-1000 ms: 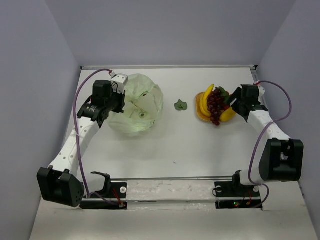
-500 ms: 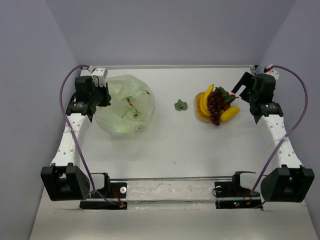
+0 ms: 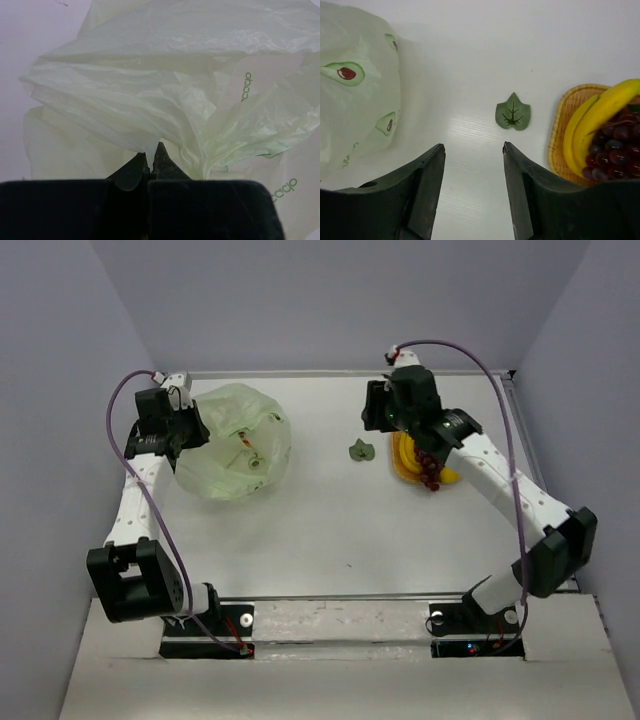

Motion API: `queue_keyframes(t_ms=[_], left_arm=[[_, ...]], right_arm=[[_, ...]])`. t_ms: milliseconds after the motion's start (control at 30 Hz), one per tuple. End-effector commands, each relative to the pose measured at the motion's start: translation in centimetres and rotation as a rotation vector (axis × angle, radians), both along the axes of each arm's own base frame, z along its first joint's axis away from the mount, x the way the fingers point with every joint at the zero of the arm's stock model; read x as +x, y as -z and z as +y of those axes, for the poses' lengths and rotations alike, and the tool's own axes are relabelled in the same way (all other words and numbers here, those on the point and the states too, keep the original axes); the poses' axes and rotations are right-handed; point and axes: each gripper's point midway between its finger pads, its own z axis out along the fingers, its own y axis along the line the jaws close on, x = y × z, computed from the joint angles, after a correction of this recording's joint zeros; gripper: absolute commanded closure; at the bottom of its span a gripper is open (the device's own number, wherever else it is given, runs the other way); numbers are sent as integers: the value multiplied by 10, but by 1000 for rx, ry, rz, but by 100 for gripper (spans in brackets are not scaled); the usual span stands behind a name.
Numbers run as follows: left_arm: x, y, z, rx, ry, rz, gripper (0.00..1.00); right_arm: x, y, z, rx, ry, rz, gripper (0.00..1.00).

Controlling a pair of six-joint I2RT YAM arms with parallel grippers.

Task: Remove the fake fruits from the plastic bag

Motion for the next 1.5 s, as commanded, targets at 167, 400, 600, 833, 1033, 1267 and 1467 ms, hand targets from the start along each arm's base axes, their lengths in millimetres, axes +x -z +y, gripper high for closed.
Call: queue_keyframes(t_ms=[167, 400, 600, 833, 1033, 1267, 1467], left_arm=[[-8, -48, 5, 48, -14, -140, 92], [-11, -45, 2, 42, -4, -137, 92], [-9, -43, 3, 42, -6, -135, 92], [-7, -43, 4, 45, -8, -139, 91], [-7, -46, 6, 51, -18, -145, 91], [-7, -47, 6, 52, -19, -149, 91], [-7, -50, 6, 55, -22, -158, 91]], right_arm=[[49, 118, 16, -288, 210, 222, 45], [79, 203, 21, -468, 192, 342, 36], [90, 240, 19, -443, 192, 415, 43], [82, 269, 25, -426, 154, 471, 64], [81, 262, 26, -393, 133, 466, 99], [93, 182, 40, -288, 96, 328, 99], [92, 63, 26, -173, 129, 123, 99]])
